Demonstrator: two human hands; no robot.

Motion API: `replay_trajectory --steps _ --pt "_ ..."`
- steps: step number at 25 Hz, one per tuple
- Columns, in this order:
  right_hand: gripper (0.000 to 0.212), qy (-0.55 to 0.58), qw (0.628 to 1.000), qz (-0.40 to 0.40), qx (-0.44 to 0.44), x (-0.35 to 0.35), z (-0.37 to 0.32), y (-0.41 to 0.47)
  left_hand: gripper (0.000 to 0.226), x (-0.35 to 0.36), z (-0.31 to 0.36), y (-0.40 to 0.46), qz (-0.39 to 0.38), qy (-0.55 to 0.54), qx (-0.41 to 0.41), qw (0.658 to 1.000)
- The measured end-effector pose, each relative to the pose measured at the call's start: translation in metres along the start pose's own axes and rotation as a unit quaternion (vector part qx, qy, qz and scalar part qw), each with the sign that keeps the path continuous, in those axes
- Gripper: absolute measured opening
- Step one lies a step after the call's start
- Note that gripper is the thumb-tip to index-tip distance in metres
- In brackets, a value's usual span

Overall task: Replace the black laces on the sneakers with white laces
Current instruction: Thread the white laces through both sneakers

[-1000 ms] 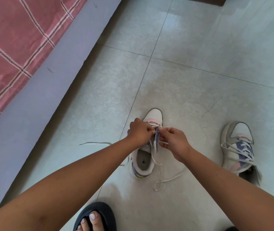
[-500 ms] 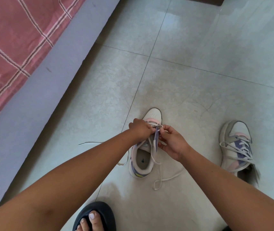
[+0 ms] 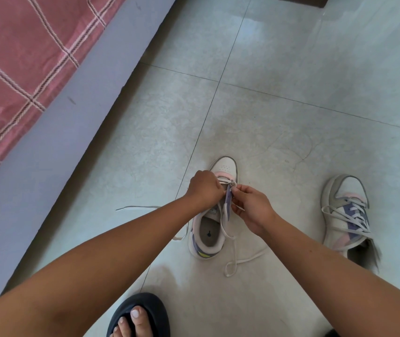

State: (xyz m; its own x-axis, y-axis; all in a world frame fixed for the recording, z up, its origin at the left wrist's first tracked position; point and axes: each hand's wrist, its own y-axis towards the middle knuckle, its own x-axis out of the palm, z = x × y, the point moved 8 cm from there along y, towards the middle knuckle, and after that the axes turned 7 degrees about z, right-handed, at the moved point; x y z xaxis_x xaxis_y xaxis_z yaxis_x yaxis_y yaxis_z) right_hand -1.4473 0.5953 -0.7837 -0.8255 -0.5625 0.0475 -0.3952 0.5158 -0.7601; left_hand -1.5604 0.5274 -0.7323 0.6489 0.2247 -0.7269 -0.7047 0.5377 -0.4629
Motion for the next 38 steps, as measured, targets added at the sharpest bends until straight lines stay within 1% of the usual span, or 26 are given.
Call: replay_trajectory --steps 2,5,7,9,12,14,16,17,18,20,21,22,23,24,26,27,29,30,31,32,33,34,35,36,37,38 --pt "0.003 0.005 1.0 0.028 -0.008 -0.001 0.0 -0.003 0.022 -0.003 0.0 -0.006 0.023 -0.013 0.03 0.999" --pt "0.027 -0.161 0.981 0.052 -0.096 0.001 -0.008 -0.016 0.02 -0.002 -0.005 -0.015 0.05 -0.019 0.065 0.996" --pt "0.027 -0.23 0.96 0.047 -0.155 0.006 -0.014 -0.025 0.013 0.001 -0.012 -0.022 0.057 -0.06 0.075 0.994" --pt "0.024 -0.256 0.95 0.064 -0.168 0.005 -0.018 -0.027 0.009 -0.001 -0.019 -0.026 0.067 -0.107 0.088 0.988" --pt "0.02 -0.224 0.956 0.107 -0.156 0.006 -0.018 -0.03 0.011 -0.009 -0.03 -0.031 0.081 -0.172 0.105 0.976" --pt "0.018 -0.185 0.956 0.149 -0.175 0.009 -0.018 -0.036 0.015 -0.01 -0.034 -0.033 0.073 -0.19 0.108 0.973" --pt "0.015 -0.17 0.953 0.17 -0.182 0.013 -0.014 -0.042 0.015 -0.006 -0.034 -0.035 0.057 -0.159 0.113 0.979" --pt "0.015 -0.169 0.957 0.166 -0.168 0.015 -0.01 -0.043 0.015 -0.006 -0.033 -0.035 0.055 -0.129 0.117 0.983" --pt "0.02 -0.176 0.963 0.149 -0.137 0.016 -0.004 -0.043 0.016 -0.006 -0.034 -0.034 0.056 -0.108 0.113 0.986" --pt "0.046 -0.225 0.97 0.078 -0.05 0.018 0.011 -0.045 0.023 -0.01 -0.043 -0.03 0.051 -0.088 0.081 0.991" --pt "0.055 -0.264 0.964 0.032 -0.01 0.017 0.018 -0.049 0.026 -0.011 -0.049 -0.028 0.036 -0.082 0.056 0.994" --pt "0.059 -0.307 0.951 -0.014 0.018 0.015 0.022 -0.055 0.028 -0.011 -0.056 -0.027 0.016 -0.083 0.029 0.996" --pt "0.056 -0.356 0.932 -0.058 0.026 0.013 0.025 -0.059 0.028 -0.013 -0.062 -0.027 0.0 -0.091 0.007 0.996" --pt "0.049 -0.414 0.905 -0.096 0.01 0.011 0.023 -0.062 0.028 -0.015 -0.067 -0.026 -0.007 -0.101 -0.009 0.995" --pt "0.039 -0.501 0.853 -0.129 -0.068 0.009 0.007 -0.061 0.027 -0.026 -0.068 -0.025 0.004 -0.11 -0.011 0.994" --pt "0.035 -0.501 0.85 -0.13 -0.097 0.007 -0.004 -0.06 0.026 -0.033 -0.067 -0.024 0.015 -0.113 0.001 0.993" --pt "0.027 -0.431 0.882 -0.152 -0.111 0.004 -0.025 -0.062 0.023 -0.047 -0.061 -0.024 0.039 -0.104 0.044 0.993" --pt "0.025 -0.388 0.901 -0.162 -0.108 0.002 -0.035 -0.063 0.021 -0.055 -0.055 -0.026 0.058 -0.069 0.084 0.992" --pt "0.024 -0.352 0.916 -0.16 -0.108 -0.001 -0.046 -0.063 0.02 -0.063 -0.047 -0.029 0.09 -0.001 0.15 0.985" --pt "0.023 -0.335 0.924 -0.145 -0.116 -0.007 -0.056 -0.061 0.019 -0.072 -0.036 -0.036 0.14 0.083 0.237 0.958" --pt "0.022 -0.344 0.92 -0.123 -0.139 -0.014 -0.066 -0.059 0.02 -0.077 -0.027 -0.047 0.19 0.158 0.332 0.91" --pt "0.022 -0.38 0.903 -0.101 -0.174 -0.02 -0.072 -0.057 0.023 -0.077 -0.02 -0.06 0.218 0.213 0.417 0.856" --pt "0.021 -0.439 0.871 -0.099 -0.197 -0.026 -0.072 -0.055 0.023 -0.072 -0.02 -0.071 0.209 0.251 0.478 0.815" --pt "0.021 -0.498 0.838 -0.119 -0.188 -0.031 -0.064 -0.055 0.02 -0.063 -0.025 -0.079 0.187 0.28 0.523 0.783" --pt "0.021 -0.548 0.808 -0.164 -0.139 -0.036 -0.047 -0.056 0.018 -0.053 -0.033 -0.082 0.148 0.307 0.535 0.773" --pt "0.022 -0.596 0.77 -0.216 -0.068 -0.041 -0.025 -0.059 0.019 -0.045 -0.043 -0.078 0.098 0.33 0.507 0.791"
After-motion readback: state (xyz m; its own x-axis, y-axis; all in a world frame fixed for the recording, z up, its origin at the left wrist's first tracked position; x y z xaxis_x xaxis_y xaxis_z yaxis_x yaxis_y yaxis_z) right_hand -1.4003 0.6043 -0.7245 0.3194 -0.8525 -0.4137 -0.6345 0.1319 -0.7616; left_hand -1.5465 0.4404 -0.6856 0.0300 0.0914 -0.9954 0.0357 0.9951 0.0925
